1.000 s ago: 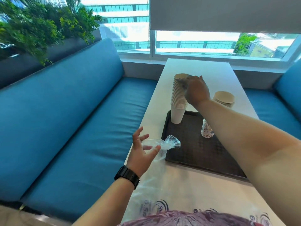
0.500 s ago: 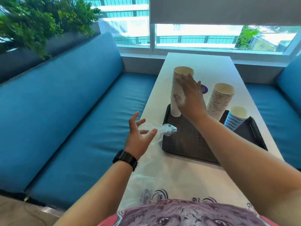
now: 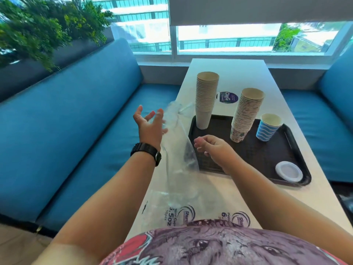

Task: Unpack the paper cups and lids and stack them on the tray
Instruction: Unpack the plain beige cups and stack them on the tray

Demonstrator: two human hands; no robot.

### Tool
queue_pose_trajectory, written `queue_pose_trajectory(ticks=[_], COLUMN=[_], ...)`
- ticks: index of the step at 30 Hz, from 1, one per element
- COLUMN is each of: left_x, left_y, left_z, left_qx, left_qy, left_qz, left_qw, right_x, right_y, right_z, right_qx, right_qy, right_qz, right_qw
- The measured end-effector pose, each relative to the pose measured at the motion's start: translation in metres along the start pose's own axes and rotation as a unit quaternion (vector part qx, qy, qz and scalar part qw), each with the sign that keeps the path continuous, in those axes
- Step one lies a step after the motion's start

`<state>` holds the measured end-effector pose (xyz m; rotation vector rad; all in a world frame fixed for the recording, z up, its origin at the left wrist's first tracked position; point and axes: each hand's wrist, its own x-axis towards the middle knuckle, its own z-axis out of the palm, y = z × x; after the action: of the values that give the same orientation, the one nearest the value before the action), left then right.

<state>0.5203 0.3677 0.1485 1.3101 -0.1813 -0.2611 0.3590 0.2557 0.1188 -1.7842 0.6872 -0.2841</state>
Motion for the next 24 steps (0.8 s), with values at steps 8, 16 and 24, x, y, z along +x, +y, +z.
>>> queue_pose_trajectory(ticks=[8,16,24], left_x=[0.006,-0.035,-0.075], left_y=[-0.003,-0.004,-0.021], left_z=[-0.008,-0.006,-0.036], left_qx=[-0.146,-0.265,-0.244], left_qy=[0.138,0.036,-0.349], left_qz=[-0.069,-0.196,-0.366], left_qw=[0.977,0.944,0.827], right_x=[-0.048,-0.09,-0.128], right_y=[0.013,0.025,0.054], right_z=[-0.003,-0.007,-0.052], right_qx=[0.25,0.207,0.149], right_qy=[-0.04,0.019,0.036], right_qz=[0.102,0.077,0.081], right_qw=[0.962,0.975,0.985])
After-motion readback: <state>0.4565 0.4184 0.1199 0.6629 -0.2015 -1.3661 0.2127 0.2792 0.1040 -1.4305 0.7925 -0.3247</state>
